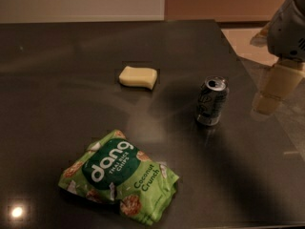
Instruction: Move sponge near green rice chip bag
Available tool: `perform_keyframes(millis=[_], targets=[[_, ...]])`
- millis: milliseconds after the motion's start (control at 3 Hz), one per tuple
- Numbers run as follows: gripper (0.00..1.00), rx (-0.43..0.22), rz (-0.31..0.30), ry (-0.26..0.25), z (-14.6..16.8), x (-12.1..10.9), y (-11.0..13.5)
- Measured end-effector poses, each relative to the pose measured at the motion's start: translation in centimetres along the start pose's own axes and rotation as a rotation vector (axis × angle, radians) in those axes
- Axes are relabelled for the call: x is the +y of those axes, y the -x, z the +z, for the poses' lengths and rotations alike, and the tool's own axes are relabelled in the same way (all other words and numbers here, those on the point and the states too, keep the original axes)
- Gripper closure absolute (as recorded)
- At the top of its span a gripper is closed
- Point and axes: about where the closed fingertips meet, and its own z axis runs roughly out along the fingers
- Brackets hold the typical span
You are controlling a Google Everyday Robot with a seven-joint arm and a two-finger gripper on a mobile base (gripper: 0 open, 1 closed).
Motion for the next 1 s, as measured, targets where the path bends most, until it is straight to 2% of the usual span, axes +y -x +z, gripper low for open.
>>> perform_keyframes(millis=[667, 1000], targets=[[0.0, -0.018, 0.002, 0.041, 3.3, -4.2, 5.5], [0.0, -0.019, 0.036, 0.072, 6.0, -5.2, 8.9]])
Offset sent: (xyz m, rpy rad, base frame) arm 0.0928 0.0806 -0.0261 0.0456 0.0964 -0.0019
